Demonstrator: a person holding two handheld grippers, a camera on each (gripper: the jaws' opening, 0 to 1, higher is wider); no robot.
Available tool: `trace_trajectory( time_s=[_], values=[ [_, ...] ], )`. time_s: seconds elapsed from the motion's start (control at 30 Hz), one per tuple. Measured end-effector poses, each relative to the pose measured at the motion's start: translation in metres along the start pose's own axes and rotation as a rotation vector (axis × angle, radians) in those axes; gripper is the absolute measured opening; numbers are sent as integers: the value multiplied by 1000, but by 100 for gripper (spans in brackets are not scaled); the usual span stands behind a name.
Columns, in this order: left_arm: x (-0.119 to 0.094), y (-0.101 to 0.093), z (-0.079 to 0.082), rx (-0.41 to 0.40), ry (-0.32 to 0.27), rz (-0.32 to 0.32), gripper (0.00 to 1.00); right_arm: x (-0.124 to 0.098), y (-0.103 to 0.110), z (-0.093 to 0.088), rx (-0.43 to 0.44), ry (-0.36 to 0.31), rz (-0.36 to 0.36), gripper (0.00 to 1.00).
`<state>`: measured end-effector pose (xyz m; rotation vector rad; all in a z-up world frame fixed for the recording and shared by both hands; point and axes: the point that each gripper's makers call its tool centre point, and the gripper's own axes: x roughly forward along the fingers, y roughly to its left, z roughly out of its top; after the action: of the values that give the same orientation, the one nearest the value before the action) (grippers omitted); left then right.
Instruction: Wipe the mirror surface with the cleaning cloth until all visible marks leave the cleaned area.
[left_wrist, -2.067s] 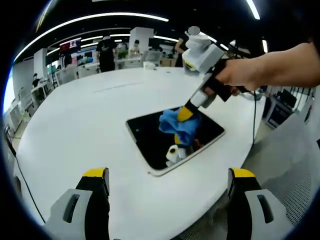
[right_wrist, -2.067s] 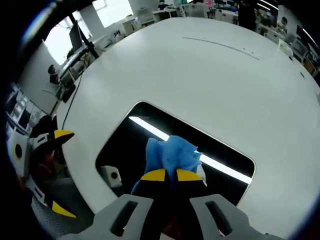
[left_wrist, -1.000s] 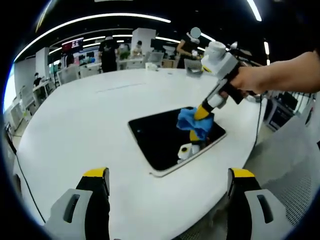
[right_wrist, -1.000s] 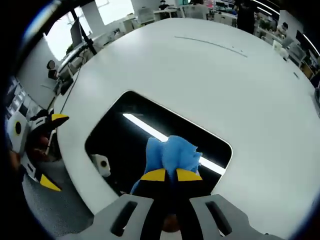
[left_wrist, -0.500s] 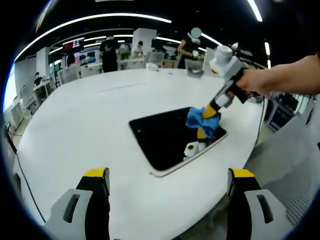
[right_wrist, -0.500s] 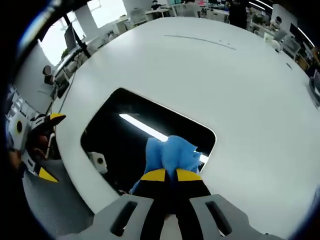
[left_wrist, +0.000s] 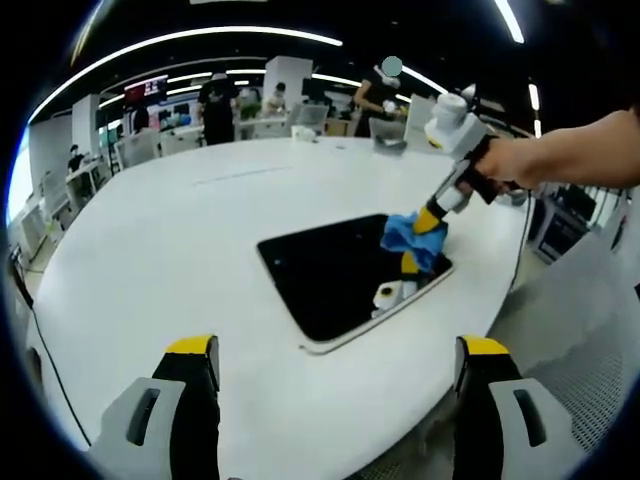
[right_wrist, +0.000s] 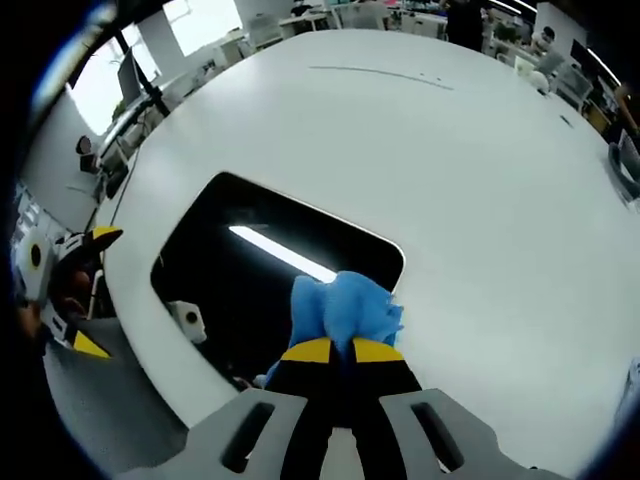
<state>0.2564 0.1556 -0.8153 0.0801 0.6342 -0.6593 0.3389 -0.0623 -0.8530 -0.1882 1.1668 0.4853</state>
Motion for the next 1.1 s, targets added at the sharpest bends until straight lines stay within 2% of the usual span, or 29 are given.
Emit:
trace_trajectory(
  time_s=[0.13, 0.23, 0.47, 0.77, 1.1],
  values=[
    [0, 0, 0, 0, 0, 0, 98, 0, -1, 0, 10, -5, -5, 0],
    [0, -1, 0, 3, 2, -2, 98, -1, -4, -1, 49, -9, -6, 0],
    [1, -2, 0, 10, 4, -6, 98, -2, -9, -5, 62, 2, -18, 0],
    [1, -3, -1, 20, 9, -11, 98, -2, -6, -7, 54, -14, -43, 0],
    [1, -3, -1, 25, 11, -15, 98, -7, 0, -17, 68, -29, -60, 0]
  ],
)
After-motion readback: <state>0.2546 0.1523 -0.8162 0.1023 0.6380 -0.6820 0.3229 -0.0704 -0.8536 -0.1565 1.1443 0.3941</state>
